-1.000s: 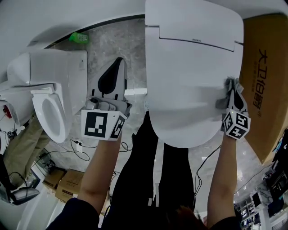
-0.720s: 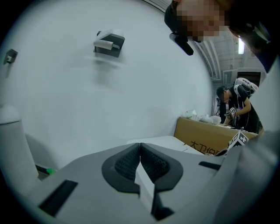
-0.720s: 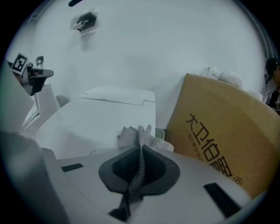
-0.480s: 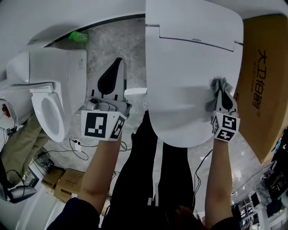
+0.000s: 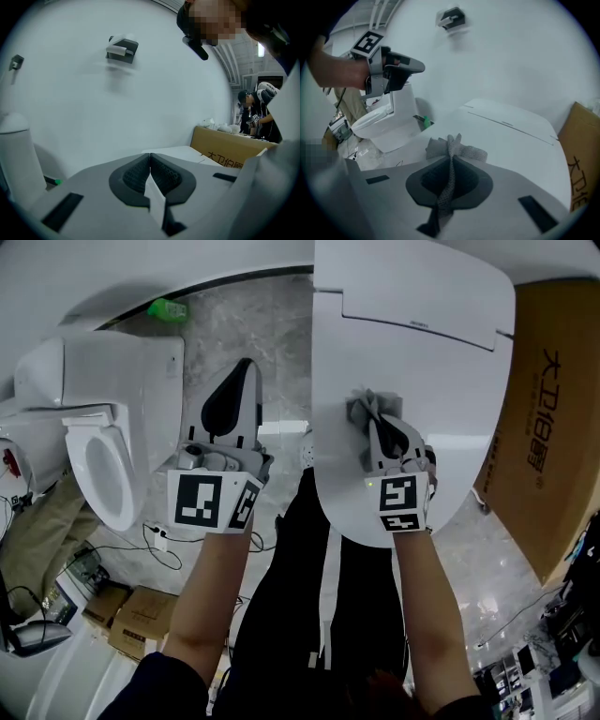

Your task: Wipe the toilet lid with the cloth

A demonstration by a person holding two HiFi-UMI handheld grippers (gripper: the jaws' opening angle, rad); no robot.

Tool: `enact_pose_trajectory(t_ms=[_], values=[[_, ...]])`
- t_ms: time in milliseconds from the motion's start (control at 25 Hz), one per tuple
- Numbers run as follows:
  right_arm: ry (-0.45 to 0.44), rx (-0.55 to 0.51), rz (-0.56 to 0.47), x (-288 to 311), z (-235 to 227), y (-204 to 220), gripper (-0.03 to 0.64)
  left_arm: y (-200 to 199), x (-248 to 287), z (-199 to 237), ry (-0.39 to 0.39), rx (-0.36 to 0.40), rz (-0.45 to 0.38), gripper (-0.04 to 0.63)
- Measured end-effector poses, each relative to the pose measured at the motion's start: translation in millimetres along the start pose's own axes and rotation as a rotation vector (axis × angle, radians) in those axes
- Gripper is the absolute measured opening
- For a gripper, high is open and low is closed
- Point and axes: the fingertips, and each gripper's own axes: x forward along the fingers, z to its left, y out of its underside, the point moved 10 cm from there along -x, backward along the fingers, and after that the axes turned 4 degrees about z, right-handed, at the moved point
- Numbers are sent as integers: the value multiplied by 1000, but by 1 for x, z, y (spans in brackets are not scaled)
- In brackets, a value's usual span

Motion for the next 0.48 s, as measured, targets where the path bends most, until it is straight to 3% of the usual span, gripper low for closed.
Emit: enact_pose_trajectory(t_ms=[280,480], values=[[-185,-143,8,24,68,-26,25,3,-4,4,-13,-9,3,20],[-235,-189,8,20,84,-19,25,4,-4,6,-13,-4,5,20]])
